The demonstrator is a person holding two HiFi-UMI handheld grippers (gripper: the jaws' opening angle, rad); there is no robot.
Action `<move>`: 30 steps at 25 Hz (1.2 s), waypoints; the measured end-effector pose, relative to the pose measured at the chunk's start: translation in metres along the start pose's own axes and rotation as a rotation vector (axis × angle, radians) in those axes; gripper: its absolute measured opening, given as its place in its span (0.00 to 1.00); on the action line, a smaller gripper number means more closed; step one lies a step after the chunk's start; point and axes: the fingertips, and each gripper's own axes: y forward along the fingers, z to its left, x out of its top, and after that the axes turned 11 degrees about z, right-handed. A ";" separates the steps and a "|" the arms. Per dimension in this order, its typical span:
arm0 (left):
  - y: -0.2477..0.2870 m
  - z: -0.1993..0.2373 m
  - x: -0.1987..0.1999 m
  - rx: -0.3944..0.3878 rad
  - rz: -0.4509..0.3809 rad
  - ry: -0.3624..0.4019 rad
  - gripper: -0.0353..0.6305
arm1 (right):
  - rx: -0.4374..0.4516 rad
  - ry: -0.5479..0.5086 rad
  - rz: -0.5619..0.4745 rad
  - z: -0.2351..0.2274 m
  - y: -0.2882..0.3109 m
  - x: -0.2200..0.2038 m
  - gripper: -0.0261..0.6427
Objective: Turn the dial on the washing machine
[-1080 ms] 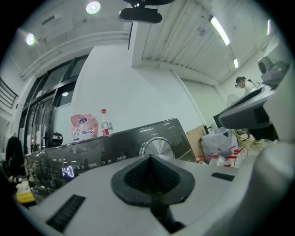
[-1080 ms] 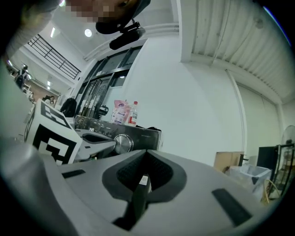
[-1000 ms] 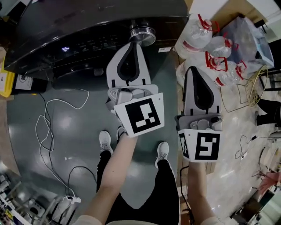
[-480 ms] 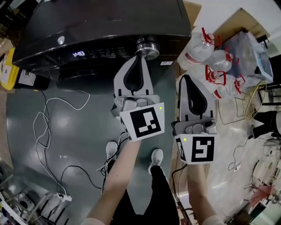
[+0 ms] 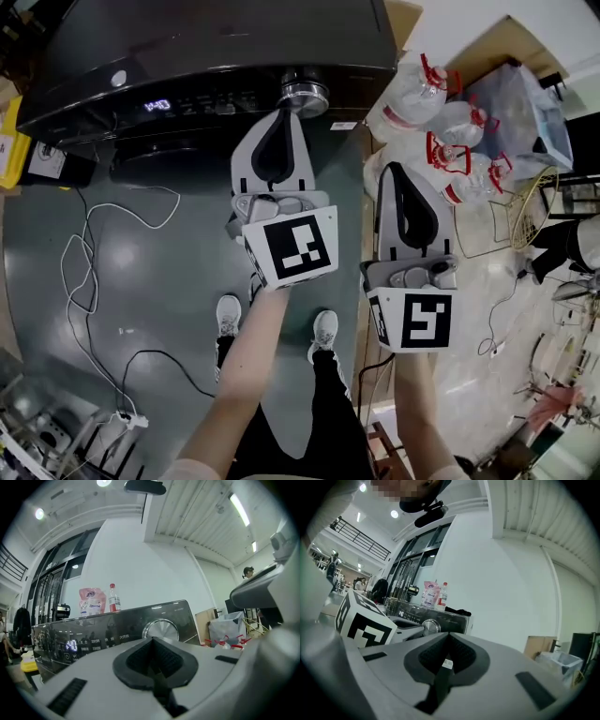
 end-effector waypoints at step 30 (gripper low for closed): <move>0.005 -0.010 -0.010 -0.063 0.016 -0.004 0.05 | -0.032 0.046 0.016 -0.010 -0.011 -0.018 0.04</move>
